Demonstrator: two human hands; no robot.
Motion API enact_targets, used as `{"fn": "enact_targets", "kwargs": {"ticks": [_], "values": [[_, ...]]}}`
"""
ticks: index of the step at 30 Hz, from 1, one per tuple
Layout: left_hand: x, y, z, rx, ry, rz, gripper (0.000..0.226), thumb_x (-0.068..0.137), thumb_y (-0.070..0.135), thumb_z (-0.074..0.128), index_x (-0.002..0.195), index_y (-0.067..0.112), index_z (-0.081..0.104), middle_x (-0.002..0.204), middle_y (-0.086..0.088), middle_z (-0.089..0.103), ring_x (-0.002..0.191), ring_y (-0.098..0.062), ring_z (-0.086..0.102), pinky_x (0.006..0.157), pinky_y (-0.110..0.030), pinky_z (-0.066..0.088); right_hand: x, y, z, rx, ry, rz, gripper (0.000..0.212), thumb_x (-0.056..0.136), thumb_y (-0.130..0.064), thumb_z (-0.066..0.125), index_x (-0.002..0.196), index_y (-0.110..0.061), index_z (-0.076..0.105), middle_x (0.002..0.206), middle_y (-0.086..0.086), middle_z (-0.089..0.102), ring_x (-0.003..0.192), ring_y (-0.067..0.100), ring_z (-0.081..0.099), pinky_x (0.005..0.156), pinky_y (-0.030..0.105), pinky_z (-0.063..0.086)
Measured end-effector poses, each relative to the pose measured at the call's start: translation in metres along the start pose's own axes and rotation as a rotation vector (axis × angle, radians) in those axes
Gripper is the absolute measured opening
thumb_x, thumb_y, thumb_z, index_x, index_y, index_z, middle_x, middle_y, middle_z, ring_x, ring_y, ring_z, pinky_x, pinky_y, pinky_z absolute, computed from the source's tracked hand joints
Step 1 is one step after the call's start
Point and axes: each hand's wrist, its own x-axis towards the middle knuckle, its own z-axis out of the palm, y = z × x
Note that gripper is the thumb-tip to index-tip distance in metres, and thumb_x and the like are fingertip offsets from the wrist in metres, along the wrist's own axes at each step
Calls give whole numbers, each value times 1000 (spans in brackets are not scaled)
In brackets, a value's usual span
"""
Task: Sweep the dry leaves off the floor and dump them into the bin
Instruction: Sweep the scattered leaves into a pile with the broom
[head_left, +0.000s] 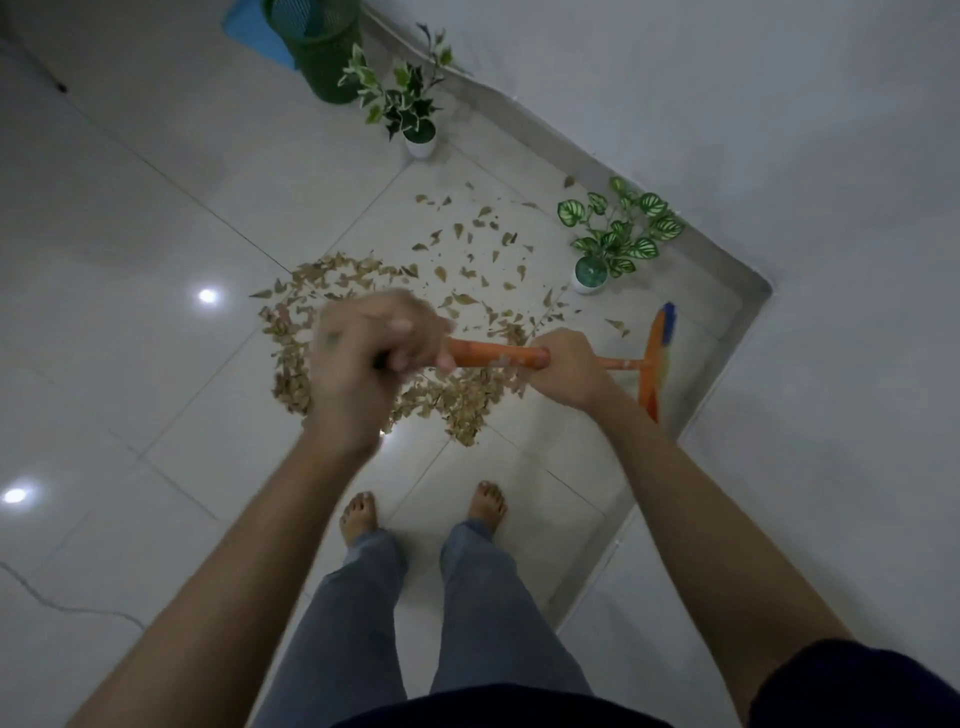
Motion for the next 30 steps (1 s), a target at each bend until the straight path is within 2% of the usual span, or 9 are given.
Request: {"fn": "enact_targets", "kwargs": {"ticks": [4,6,8,11,14,17,22,27,30], "values": [[10,-55,56,2,-68,-85,29,74,20,43,48,28,49,48,11,47,55,-12,55,61,-27,43,7,71,-8,-76,-149,79,43,81,-18,54,47,-17,27,48,-2,34,46,9,33,50,26,23],[15,-75,72,-8,-47,-124,28,73,18,44,45,17,44,47,5,42,54,-19,52,61,-23,44,20,94,-1,-93,-212,112,45,82,-12,55,47,-16,27,48,-1,34,46,9,32,53,27,26],[17,-88,72,-11,5,-123,28,72,18,43,44,14,42,46,8,42,52,-20,50,59,-20,42,33,97,9,-59,-234,101,47,84,-11,56,47,-16,27,49,-1,34,46,10,31,53,28,27],[18,-88,45,-24,117,-108,28,68,20,43,42,28,46,43,13,46,48,-10,50,53,-22,39,51,75,30,-15,-252,36,46,88,-18,57,49,-14,34,52,0,40,47,11,37,49,24,28],[15,-73,14,25,246,-84,26,64,23,43,39,28,46,40,13,41,42,-12,44,49,-24,35,64,33,52,80,-250,8,29,83,-15,60,56,-8,53,57,6,52,54,18,49,55,27,40],[12,-45,-13,80,322,-35,24,63,23,42,39,28,44,38,14,37,38,-11,39,48,-23,30,73,-21,66,191,-266,-53,35,78,-6,57,48,-15,43,49,-2,44,46,9,40,43,12,33],[9,15,-48,143,367,60,25,62,17,37,40,27,41,36,16,33,35,-13,32,52,-27,29,74,-98,58,285,-274,-140,37,75,-1,51,47,-17,32,49,-2,36,46,12,33,45,21,27],[7,48,-57,48,360,111,21,64,28,38,44,30,40,36,16,32,37,-10,33,58,-24,39,53,-102,33,283,-132,-220,40,76,-6,56,46,-19,34,47,-5,38,41,8,35,39,15,28],[8,43,-43,-12,393,106,17,57,30,43,41,28,39,34,15,31,35,-12,31,57,-24,39,47,-85,25,244,-99,-202,41,76,-7,56,45,-19,33,46,-4,36,41,9,33,41,20,26]]}}
